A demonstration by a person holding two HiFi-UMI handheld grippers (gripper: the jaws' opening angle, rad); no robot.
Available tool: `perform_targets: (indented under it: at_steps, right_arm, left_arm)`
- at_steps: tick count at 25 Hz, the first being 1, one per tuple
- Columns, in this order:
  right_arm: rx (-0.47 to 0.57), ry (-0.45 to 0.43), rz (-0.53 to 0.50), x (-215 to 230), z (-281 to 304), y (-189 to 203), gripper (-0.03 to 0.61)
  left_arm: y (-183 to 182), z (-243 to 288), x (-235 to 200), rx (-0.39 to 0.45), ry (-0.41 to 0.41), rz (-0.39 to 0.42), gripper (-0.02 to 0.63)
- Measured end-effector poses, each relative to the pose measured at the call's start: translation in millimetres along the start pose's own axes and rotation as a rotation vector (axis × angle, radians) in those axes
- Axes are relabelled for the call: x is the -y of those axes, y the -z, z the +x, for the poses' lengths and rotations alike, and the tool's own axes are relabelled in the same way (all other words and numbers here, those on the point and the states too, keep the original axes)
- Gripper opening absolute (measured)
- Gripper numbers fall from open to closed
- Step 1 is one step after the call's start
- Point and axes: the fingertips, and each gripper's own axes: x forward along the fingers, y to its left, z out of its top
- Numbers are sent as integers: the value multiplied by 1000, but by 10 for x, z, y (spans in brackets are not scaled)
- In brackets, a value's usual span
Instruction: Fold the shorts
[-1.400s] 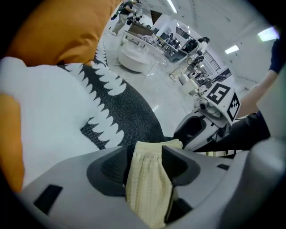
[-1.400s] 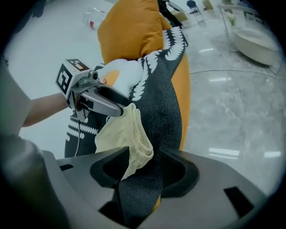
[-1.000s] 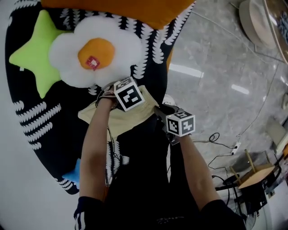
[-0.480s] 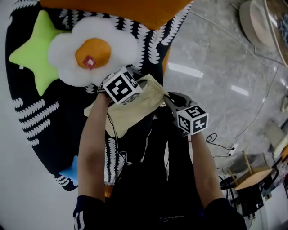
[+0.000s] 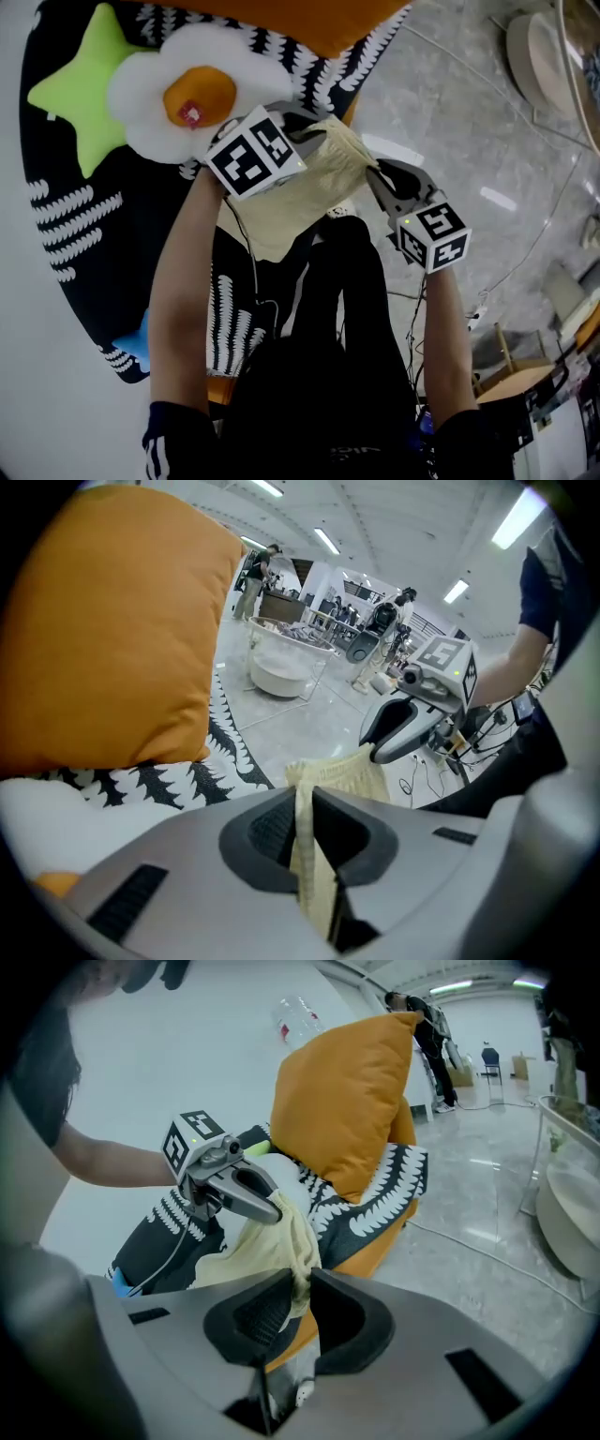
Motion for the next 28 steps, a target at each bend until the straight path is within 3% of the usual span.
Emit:
perform_targets:
  at_steps: [4,8,12,23,25,28]
  right_arm:
    - [30,-50,-58,-423,-72,-73,75]
    - [47,-92,-159,-992,-99,-124,75]
    - [35,-140,-252,-1517,-18,4,75]
    - [-89,-318,-415,-2716,375,505,75]
    - [-116,-323,-445,-2933,459,635,75]
    - [-172,-265,-524,-3037,660,896,75]
  left_arm:
    - [91,-311,147,32,-22,3,34]
    - [222,-710,349,70,-107,56,34]
    - [581,-1032,582,116,-202,54,34]
    - [1949,-1628,1169,168,-397,-180,34]
    - [2177,-1677,1249,157,-414,-205,35]
    - [2513,-1574,1273,119,-424,-239,37]
